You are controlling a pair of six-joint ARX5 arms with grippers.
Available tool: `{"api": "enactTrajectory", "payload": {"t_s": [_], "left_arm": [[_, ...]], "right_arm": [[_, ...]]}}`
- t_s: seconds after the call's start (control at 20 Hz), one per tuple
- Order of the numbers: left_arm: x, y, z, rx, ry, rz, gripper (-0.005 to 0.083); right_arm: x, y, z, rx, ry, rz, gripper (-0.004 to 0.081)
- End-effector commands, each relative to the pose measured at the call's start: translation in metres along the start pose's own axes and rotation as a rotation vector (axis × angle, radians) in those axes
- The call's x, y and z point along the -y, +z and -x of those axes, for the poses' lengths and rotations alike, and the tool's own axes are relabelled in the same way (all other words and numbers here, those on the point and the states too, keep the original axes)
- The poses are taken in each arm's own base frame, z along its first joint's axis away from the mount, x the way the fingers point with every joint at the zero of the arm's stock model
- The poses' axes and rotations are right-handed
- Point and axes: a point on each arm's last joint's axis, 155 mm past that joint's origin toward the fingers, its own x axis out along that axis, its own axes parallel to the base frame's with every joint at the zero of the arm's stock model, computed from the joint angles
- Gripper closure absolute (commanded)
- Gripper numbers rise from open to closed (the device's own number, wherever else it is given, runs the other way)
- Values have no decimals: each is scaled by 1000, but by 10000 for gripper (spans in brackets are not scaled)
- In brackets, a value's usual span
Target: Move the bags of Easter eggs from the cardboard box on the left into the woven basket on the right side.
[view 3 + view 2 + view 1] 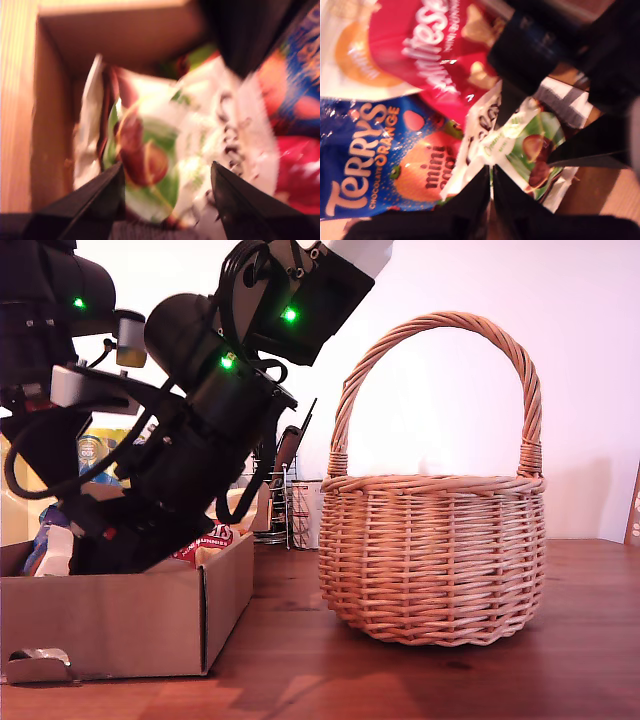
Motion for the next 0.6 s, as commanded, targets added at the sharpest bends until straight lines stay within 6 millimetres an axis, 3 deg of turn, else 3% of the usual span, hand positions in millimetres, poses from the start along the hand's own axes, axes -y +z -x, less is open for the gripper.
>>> {"api": "enactTrajectory", "payload": {"t_s": [0.0, 0.2, 0.35, 0.55], "left_arm": [[-7, 3, -1, 6, 30, 29, 795], [-12, 0, -1, -10, 55, 36, 795], [-16, 2, 0, -6, 73, 47, 795], [-26, 5, 1, 16, 104, 71, 795]], "right_arm": [[-11, -28, -20, -68, 37, -4, 287], [-12, -32, -23, -80, 40, 0, 420], [-11, -32, -23, -81, 37, 0, 458], [-11, -30, -23, -76, 35, 2, 673]]}}
